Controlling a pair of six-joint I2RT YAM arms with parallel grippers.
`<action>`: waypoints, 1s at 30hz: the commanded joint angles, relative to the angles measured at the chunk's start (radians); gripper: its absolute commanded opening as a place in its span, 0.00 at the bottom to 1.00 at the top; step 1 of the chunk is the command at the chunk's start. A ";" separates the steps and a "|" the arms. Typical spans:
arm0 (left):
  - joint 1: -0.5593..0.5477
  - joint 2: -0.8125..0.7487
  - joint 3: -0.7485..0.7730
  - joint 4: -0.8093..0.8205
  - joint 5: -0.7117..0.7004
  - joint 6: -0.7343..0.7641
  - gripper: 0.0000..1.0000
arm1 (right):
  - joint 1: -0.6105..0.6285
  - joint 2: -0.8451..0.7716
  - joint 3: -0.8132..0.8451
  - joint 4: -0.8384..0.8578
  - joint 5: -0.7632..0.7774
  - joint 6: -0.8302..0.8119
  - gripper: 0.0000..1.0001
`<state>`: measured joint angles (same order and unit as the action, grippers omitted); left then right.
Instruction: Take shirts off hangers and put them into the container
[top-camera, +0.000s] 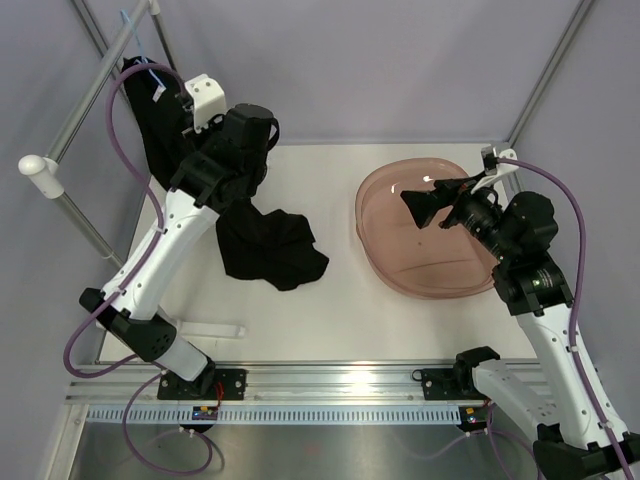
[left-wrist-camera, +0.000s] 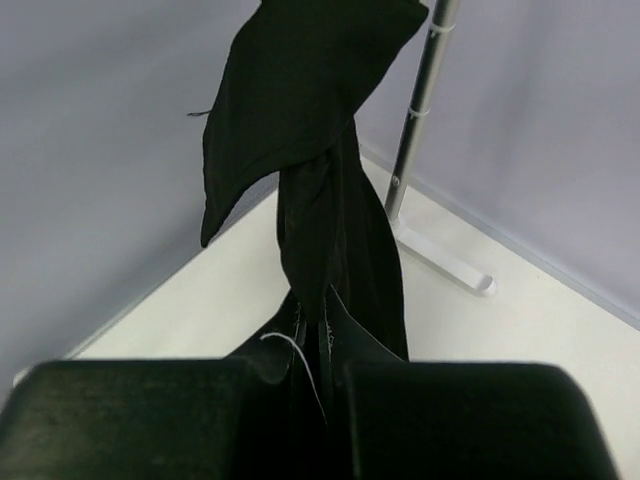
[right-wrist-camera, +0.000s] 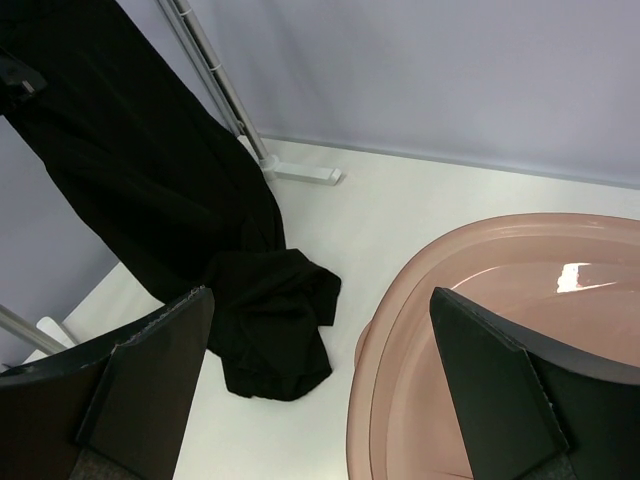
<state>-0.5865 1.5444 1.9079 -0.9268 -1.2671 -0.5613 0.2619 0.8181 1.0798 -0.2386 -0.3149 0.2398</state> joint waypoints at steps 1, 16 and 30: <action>-0.050 -0.026 -0.001 0.294 -0.171 0.245 0.00 | 0.005 0.007 0.026 -0.004 -0.006 -0.014 0.99; -0.369 -0.044 -0.176 0.994 -0.252 0.919 0.00 | 0.005 -0.005 0.035 -0.018 0.030 -0.011 1.00; -0.464 -0.360 -0.392 0.368 0.492 0.282 0.00 | 0.005 0.095 0.210 -0.154 -0.016 -0.007 0.99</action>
<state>-1.0615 1.3182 1.5707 -0.5678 -1.0138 -0.1776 0.2619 0.8879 1.2091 -0.3519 -0.3008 0.2390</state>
